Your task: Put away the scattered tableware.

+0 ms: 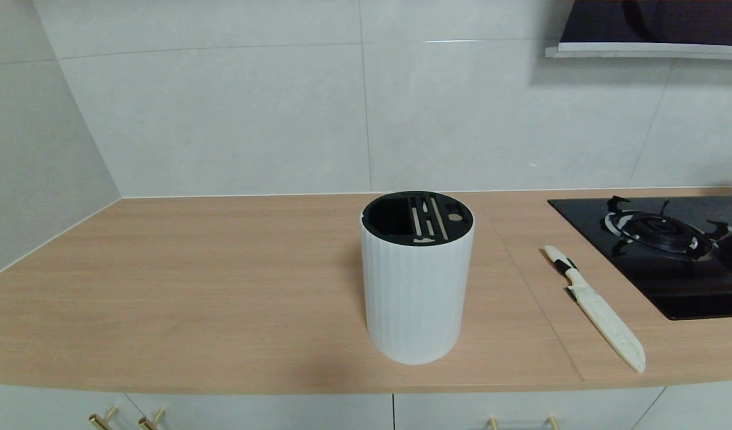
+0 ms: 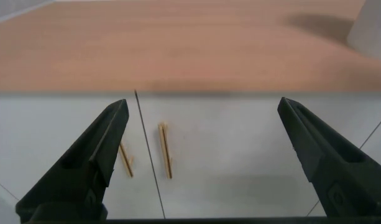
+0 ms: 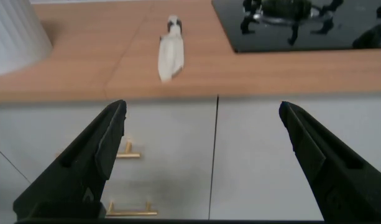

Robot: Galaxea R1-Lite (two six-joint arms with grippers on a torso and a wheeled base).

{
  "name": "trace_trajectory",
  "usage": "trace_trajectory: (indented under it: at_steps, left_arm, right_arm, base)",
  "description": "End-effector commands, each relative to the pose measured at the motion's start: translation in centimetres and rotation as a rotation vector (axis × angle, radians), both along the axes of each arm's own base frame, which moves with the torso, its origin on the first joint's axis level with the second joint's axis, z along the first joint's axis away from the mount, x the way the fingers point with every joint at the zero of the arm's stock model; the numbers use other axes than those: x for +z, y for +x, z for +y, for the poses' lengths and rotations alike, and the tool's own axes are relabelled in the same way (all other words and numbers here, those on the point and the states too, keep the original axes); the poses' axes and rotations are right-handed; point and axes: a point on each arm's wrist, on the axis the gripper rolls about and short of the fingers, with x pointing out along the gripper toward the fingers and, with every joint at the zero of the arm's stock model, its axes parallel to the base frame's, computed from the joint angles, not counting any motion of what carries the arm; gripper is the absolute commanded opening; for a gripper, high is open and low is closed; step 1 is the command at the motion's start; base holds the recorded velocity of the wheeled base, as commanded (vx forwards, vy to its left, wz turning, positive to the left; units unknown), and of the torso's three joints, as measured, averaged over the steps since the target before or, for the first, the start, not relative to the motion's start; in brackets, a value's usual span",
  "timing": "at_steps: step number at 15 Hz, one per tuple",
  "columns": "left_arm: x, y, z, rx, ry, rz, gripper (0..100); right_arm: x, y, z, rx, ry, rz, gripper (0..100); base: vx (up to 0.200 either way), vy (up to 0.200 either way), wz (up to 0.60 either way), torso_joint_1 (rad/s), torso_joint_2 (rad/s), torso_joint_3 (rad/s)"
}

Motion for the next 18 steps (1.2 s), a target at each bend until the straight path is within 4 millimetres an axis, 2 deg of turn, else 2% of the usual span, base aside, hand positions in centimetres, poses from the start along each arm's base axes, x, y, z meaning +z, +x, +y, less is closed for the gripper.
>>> trace_trajectory:
  at_steps: [1,13,18]
  left_arm:
    - [0.00,0.01,0.00,0.000,0.000,0.002,100]
    - [0.00,0.01,0.00,0.001,0.000,0.002,100]
    - [0.00,0.01,0.00,0.000,0.000,0.002,100]
  right_arm:
    - [0.00,0.01,0.00,0.000,0.000,0.001,100]
    - [0.00,0.01,0.00,0.000,-0.002,0.001,100]
    - [0.00,0.01,0.00,0.000,-0.002,0.001,100]
  base:
    - [0.000,0.000,0.00,0.227,-0.51,-0.281]
    - [0.000,0.000,0.00,0.263,-0.56,-0.295]
    - [0.000,0.000,0.00,0.036,-0.07,-0.039]
